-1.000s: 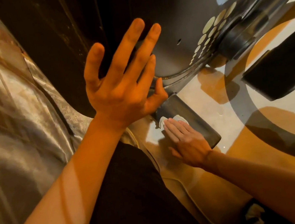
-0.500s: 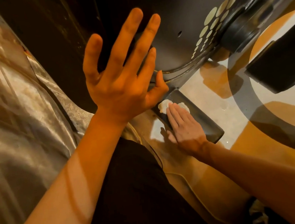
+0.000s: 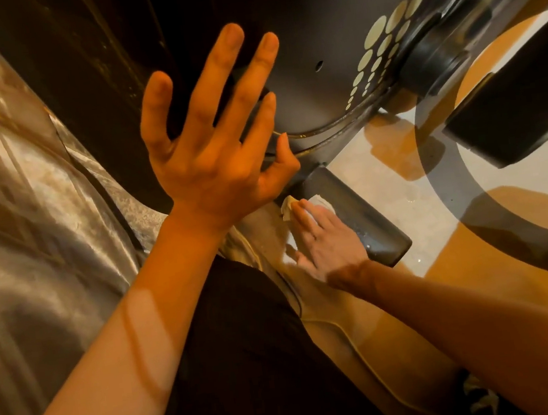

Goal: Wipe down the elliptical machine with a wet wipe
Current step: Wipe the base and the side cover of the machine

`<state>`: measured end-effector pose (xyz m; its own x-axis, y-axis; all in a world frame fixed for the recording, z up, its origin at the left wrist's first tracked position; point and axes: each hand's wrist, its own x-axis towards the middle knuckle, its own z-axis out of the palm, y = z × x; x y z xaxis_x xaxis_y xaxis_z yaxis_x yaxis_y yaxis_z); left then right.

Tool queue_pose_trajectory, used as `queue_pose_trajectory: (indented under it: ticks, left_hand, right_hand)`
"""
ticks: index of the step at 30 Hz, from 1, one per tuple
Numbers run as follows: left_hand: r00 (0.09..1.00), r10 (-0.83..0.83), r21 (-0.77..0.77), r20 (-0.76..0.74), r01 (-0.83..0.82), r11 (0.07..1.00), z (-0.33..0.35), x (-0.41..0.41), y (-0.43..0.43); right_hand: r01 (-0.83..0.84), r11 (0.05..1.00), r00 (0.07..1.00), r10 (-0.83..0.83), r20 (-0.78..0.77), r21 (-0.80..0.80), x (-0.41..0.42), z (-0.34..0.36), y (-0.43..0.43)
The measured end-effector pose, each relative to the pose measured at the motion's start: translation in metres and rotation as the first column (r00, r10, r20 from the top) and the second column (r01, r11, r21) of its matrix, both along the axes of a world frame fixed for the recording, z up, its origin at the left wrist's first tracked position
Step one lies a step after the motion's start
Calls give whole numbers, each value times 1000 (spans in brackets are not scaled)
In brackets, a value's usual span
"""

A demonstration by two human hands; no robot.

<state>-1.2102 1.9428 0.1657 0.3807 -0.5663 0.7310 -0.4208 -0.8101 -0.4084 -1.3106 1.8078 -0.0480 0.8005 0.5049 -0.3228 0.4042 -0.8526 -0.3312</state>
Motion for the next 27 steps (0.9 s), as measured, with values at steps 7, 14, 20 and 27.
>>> queue_pose_trajectory:
  ticks: [7, 14, 20, 27]
  left_hand:
    - [1000, 4, -5, 0, -4, 1000, 0, 0, -2]
    - [1000, -6, 8, 21, 6, 1000, -1, 1, 0]
    - [999, -5, 6, 41, 5, 1000, -3, 2, 0]
    - [1000, -19, 0, 15, 19, 1000, -2, -1, -2]
  right_hand:
    - [492, 862, 870, -491, -37, 120, 40, 10, 2]
    - [658, 741, 752, -637, -172, 131, 8, 19, -24]
    - [649, 761, 735, -625, -263, 2, -13, 26, -46]
    - [529, 845, 837, -505, -210, 76, 18, 16, -34]
